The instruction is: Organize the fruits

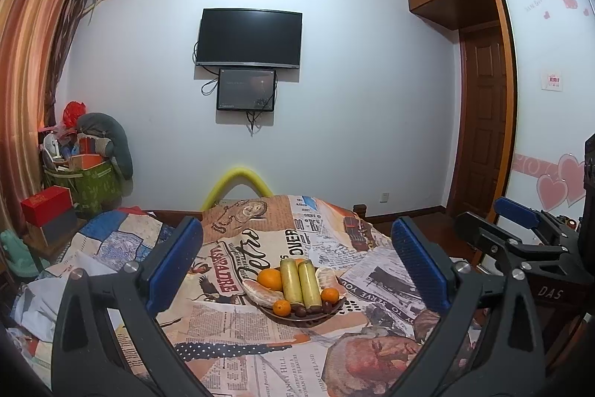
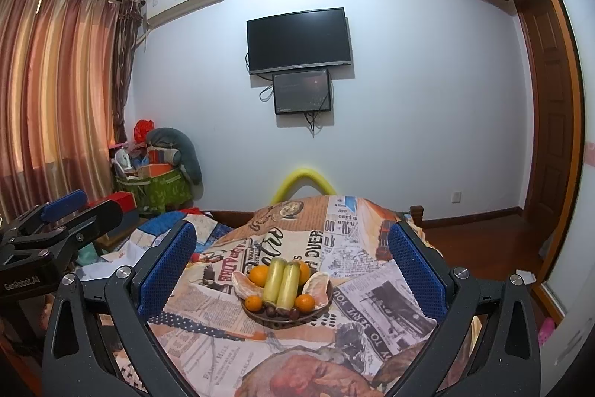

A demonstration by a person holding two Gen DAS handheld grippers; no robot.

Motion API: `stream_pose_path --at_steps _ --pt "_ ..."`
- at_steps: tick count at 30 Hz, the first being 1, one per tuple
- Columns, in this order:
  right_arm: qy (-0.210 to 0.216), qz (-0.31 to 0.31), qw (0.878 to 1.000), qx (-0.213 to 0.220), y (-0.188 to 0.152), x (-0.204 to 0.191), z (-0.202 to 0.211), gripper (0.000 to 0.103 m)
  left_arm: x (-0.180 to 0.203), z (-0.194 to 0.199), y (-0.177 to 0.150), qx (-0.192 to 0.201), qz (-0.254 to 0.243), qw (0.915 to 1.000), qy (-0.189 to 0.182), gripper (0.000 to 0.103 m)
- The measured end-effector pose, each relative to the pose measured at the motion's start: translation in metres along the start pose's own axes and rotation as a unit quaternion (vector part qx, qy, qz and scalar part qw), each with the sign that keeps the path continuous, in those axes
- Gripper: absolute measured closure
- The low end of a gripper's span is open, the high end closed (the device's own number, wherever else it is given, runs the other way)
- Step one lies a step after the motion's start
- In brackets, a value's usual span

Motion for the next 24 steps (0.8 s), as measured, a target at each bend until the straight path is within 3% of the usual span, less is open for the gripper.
stream_pose_path --at_steps 24 --pt "0.002 0.001 1.000 0.000 0.0021 -0.0023 0.0000 0.000 0.0045 -0.0020 -0.0044 -0.004 -0.003 1.0000 -0.007 0.000"
Point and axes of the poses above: each gripper's, at about its wrist camera, not at the fingertips, and z roughly against the way its jaws point, x to its right, y to its top, the point moved 9 cm from there along -z, roughly the way its jaws point, and after that the axes turned 9 degrees about y, right-handed, at the moved point
